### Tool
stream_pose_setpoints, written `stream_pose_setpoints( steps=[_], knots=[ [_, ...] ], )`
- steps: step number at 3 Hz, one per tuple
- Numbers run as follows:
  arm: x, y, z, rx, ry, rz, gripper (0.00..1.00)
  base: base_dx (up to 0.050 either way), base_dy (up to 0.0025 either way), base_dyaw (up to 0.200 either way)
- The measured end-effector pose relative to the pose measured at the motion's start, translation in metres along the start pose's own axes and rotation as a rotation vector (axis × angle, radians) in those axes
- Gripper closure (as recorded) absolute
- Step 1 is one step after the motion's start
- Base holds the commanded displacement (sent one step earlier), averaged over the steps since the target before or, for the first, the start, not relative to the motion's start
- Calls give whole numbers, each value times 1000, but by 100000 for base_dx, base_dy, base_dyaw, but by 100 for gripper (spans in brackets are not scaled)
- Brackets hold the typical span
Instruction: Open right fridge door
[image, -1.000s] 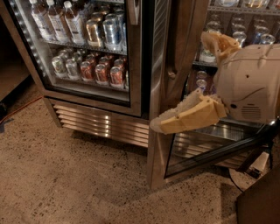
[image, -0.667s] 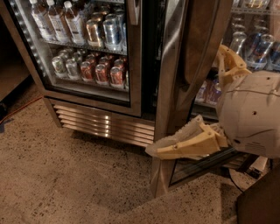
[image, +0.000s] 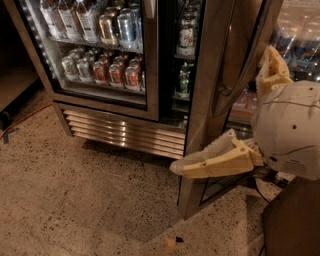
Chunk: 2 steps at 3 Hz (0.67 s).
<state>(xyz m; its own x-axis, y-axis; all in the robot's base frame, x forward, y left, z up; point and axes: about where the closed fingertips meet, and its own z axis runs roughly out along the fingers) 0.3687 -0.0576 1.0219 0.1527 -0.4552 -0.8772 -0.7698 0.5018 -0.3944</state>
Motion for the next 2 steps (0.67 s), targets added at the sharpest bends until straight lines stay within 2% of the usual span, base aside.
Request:
stream_pose_setpoints(
  steps=[1,2],
  knots=[
    [0,0,0,0,0,0,0,-5000,1,-6],
    [0,0,0,0,0,0,0,0,0,0]
  ],
)
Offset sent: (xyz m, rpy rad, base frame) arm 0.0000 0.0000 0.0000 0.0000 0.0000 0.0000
